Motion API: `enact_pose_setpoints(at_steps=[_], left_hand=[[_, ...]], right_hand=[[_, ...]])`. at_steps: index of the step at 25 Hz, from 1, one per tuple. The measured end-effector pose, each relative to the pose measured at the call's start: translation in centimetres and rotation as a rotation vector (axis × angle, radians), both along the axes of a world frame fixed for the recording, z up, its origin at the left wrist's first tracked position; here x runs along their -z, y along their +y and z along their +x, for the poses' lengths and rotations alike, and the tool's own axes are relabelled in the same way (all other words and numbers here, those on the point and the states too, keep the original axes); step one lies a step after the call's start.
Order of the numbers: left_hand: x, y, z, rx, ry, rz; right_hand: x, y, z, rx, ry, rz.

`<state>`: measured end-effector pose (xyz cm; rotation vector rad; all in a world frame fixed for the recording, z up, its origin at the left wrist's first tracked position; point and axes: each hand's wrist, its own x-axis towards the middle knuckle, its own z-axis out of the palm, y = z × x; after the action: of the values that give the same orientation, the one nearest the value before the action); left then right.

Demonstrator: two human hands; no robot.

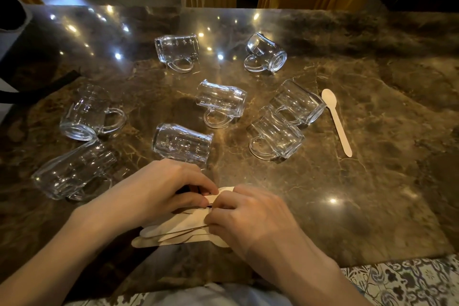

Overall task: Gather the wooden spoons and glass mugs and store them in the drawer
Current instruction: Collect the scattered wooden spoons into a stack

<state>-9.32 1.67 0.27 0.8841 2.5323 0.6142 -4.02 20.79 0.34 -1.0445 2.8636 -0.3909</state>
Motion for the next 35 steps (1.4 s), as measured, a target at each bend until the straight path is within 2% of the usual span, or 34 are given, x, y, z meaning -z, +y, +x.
enact_pose_setpoints(at_steps=[2,4,7,10,15,20,25,28,35], left_hand=[[0.0,-0.2,0.6,-0.035,0.041,0.045],[-0.2,-0.8,1.3,-0.116,0.094,0.144],[-0.2,-2.4,2.9,-0.271,0.235,0.289],[0.7,-4.1,5.1,-0.429,0.393,0.343],[3.0,-6.2,8.6,-0.595,0.436,0.292],[4.6,-6.4,9.7,-0.739,0.417,0.224],[4.7,-5.8,10.1,-0.721,0.416,0.124],[4.7,-5.6,10.0,-0.698,0.436,0.100],[5.3,-6.0,10.3,-0.680,0.467,0.098]], right_hand=[[-0.6,0.8,-0.4,0.008,-0.026,-0.144],[-1.7,2.4,-1.5,0.110,-0.031,-0.307],[-3.3,5.8,-4.1,0.378,0.015,-0.522],[-3.3,9.4,-6.4,0.636,0.096,-0.646],[-0.8,13.2,-9.6,0.953,0.109,-0.535],[1.3,14.9,-10.7,1.151,0.047,-0.332],[2.0,14.8,-10.2,1.256,-0.007,-0.141],[2.0,14.6,-10.3,1.328,-0.021,-0.141],[0.6,15.2,-11.3,1.404,-0.295,-0.318]])
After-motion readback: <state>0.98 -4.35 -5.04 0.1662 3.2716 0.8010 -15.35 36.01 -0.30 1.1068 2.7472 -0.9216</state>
